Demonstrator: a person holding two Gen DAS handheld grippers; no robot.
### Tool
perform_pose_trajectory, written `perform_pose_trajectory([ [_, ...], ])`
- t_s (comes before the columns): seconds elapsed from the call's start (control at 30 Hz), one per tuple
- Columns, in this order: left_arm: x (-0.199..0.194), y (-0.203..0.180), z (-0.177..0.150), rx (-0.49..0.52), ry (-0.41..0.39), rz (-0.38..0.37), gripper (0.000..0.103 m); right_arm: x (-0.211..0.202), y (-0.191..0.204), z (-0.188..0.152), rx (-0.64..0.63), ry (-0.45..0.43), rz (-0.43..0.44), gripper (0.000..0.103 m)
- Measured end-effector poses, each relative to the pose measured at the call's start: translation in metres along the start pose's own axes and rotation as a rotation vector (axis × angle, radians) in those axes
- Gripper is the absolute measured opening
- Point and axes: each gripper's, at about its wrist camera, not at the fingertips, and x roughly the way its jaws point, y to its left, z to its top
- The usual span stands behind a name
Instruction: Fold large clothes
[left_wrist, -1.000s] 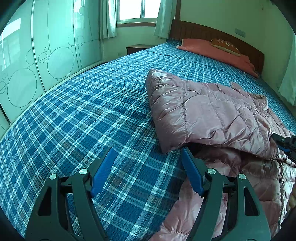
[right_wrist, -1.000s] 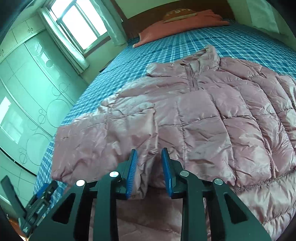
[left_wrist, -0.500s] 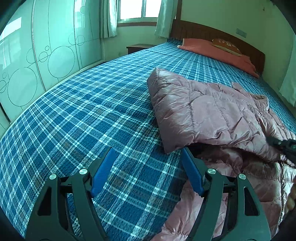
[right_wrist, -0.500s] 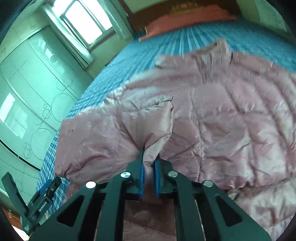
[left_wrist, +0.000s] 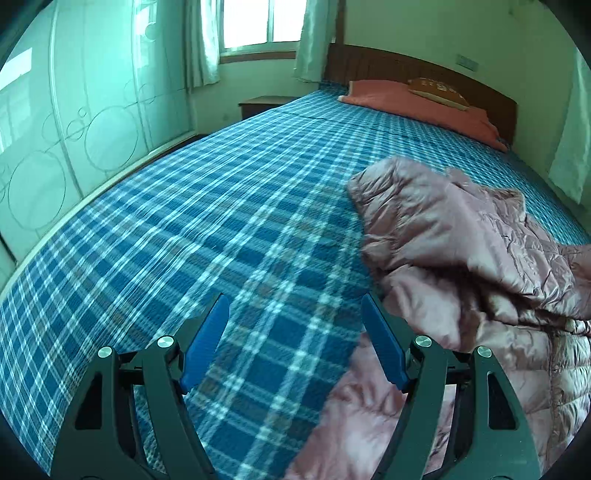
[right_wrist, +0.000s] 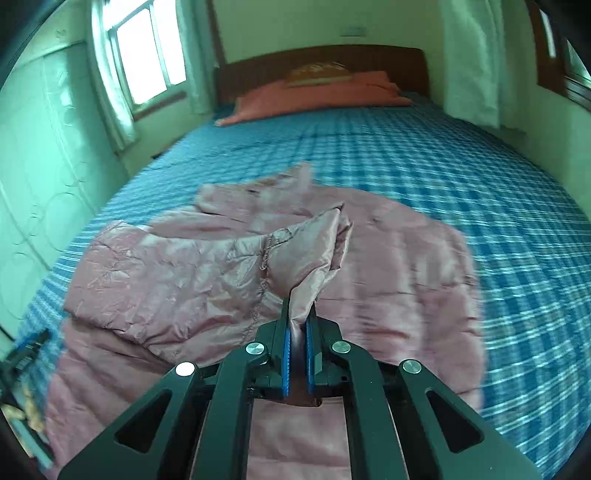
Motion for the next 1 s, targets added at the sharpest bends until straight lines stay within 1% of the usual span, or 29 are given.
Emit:
perform_pose_trajectory([
  [0.07,0.0,-0.011,0.006,0.029,-0.01,-0.008,0.074,0.009,-0.013,-0.002,0.027,0.024,-0.015,0.006],
  [0.13,0.001,-0.024,0.012,0.057,-0.016,-0.019,0.074,0.02,-0.029,-0.006,0.07,0.07,0.0,0.008],
  [0.17,0.003,-0.03,0.015,0.067,-0.016,-0.026,0.074,0.024,-0.039,-0.008,0.112,0.095,0.017,0.01],
  [0.2,0.005,-0.034,0.017,0.075,-0.015,-0.031,0.074,0.025,-0.044,-0.009,0.145,0.103,0.019,0.018],
  [0.23,0.009,-0.042,0.021,0.091,-0.015,-0.035,0.074,0.021,-0.052,-0.01,0.192,0.087,-0.009,0.025],
  [0.27,0.012,-0.048,0.024,0.102,-0.017,-0.034,0.074,0.015,-0.054,-0.01,0.217,0.06,-0.04,0.037],
  [0.3,0.015,-0.054,0.028,0.114,-0.022,-0.032,0.074,0.006,-0.057,-0.01,0.245,0.011,-0.088,0.043],
  [0.33,0.018,-0.06,0.032,0.126,-0.031,-0.029,0.074,0.001,-0.057,-0.009,0.257,-0.019,-0.113,0.043],
  [0.37,0.023,-0.067,0.037,0.135,-0.041,-0.024,0.074,-0.004,-0.053,-0.006,0.26,-0.055,-0.117,0.043],
  [0.43,0.036,-0.077,0.045,0.126,-0.047,-0.022,0.074,-0.002,-0.046,-0.003,0.246,-0.073,-0.088,0.043],
  [0.47,0.041,-0.079,0.047,0.121,-0.045,-0.023,0.074,0.003,-0.037,-0.002,0.226,-0.069,-0.058,0.043],
  [0.53,0.056,-0.087,0.048,0.126,-0.031,-0.001,0.074,0.02,-0.024,-0.004,0.187,-0.017,-0.016,0.043],
  [0.6,0.079,-0.094,0.045,0.161,0.019,0.041,0.074,0.051,-0.018,-0.012,0.155,0.095,-0.014,0.045],
  [0.63,0.091,-0.097,0.041,0.186,0.06,0.055,0.074,0.063,-0.018,-0.017,0.131,0.123,-0.009,0.046],
  [0.67,0.101,-0.097,0.038,0.198,0.102,0.049,0.074,0.063,-0.018,-0.013,0.111,0.109,-0.014,0.046],
  [0.7,0.102,-0.095,0.038,0.188,0.105,0.039,0.074,0.061,-0.016,-0.01,0.096,0.121,-0.027,0.046],
  [0.73,0.1,-0.093,0.04,0.182,0.101,0.035,0.074,0.058,-0.015,-0.008,0.098,0.122,-0.034,0.046],
  [0.8,0.091,-0.091,0.047,0.181,0.081,0.048,0.074,0.043,-0.012,0.004,0.11,0.06,-0.032,0.046],
  [0.87,0.077,-0.089,0.057,0.153,0.019,0.037,0.074,0.041,-0.008,0.012,0.089,0.022,-0.046,0.046],
  [0.93,0.07,-0.089,0.066,0.115,-0.032,0.021,0.074,0.052,0.0,0.024,0.075,0.014,-0.032,0.046],
  [0.97,0.073,-0.09,0.067,0.102,-0.038,0.015,0.074,0.063,0.003,0.026,0.072,0.032,-0.015,0.049],
  [1.0,0.08,-0.092,0.068,0.094,-0.025,0.007,0.074,0.073,0.006,0.024,0.069,0.058,-0.016,0.057],
])
